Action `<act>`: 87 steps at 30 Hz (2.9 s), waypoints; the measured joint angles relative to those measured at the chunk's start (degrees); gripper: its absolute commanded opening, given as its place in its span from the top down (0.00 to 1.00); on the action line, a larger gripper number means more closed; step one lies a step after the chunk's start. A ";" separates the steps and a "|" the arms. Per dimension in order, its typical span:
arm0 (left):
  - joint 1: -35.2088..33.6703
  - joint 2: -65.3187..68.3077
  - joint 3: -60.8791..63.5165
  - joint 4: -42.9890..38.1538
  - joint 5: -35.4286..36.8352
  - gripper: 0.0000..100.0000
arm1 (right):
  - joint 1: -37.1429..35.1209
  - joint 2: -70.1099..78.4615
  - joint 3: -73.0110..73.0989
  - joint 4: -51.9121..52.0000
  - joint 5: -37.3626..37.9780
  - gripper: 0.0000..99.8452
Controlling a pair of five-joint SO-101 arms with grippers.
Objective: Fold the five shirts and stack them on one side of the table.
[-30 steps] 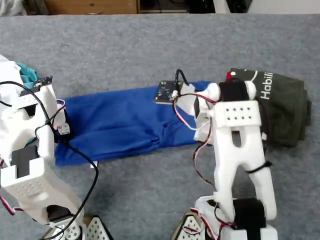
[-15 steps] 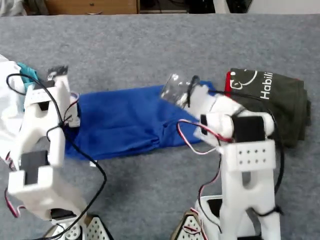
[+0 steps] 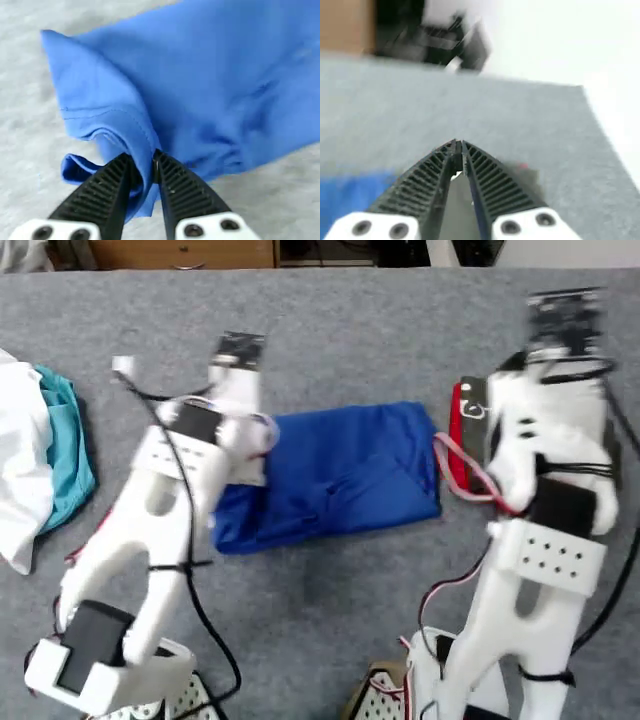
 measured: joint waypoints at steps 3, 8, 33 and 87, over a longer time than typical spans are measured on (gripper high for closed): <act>6.33 0.00 0.00 -5.10 1.85 0.98 | 4.31 2.64 0.00 -8.79 -4.13 1.00; 13.19 0.88 -0.09 -13.80 2.90 0.98 | 9.67 7.74 -0.62 -17.41 -4.48 1.00; 22.51 37.63 -37.27 -9.76 7.56 0.98 | 18.64 12.66 -4.66 -18.90 -4.48 1.00; -21.98 8.00 8.70 -16.97 14.33 0.98 | -37.80 75.52 -67.08 60.48 21.10 1.00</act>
